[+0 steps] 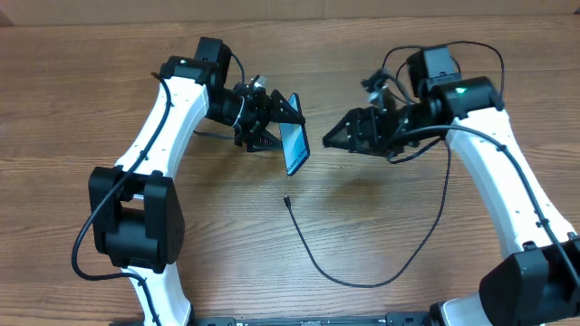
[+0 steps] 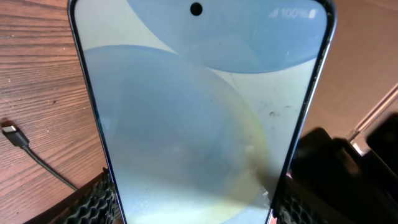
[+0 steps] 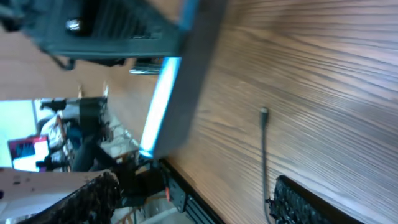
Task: Plug charger to phone and switch on socket
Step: 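Move the right gripper toward the phone held by the left gripper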
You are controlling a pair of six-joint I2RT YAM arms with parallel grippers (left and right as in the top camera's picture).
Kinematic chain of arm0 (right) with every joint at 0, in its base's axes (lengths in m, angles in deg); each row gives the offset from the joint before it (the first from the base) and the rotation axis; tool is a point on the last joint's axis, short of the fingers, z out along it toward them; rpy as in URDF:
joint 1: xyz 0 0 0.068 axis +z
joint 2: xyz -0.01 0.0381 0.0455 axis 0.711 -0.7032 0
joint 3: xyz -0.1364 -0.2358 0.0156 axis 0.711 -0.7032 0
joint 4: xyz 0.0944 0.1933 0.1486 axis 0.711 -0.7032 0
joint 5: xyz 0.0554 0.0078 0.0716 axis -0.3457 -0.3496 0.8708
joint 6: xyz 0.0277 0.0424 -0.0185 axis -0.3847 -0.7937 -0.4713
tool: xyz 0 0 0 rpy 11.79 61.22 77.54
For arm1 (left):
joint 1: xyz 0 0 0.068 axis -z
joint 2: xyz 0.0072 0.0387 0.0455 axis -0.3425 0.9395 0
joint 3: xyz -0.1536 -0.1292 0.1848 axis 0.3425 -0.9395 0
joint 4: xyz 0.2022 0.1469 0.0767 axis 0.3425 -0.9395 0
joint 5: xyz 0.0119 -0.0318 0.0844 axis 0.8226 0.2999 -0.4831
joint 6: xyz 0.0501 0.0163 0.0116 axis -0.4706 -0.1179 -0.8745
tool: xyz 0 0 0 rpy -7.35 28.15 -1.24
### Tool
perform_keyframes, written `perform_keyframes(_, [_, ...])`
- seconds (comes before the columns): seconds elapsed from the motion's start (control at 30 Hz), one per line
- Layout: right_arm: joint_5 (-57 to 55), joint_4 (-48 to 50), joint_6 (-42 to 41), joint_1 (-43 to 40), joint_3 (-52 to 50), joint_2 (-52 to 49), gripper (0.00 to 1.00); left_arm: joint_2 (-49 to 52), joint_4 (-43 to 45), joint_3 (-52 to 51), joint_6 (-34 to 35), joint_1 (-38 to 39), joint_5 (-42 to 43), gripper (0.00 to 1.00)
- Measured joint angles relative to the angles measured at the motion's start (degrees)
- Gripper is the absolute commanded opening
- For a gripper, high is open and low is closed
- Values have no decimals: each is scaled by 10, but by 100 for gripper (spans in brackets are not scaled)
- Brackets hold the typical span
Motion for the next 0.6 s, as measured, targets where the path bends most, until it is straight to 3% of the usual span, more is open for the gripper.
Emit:
perform_keyframes(0.2, [-4, 30, -14, 42, 0, 0, 75, 0, 0, 0, 0, 17, -3, 34])
perform_keyframes(0.6, [-198, 86, -135, 130, 0, 0, 60, 0, 0, 0, 0, 22, -13, 33])
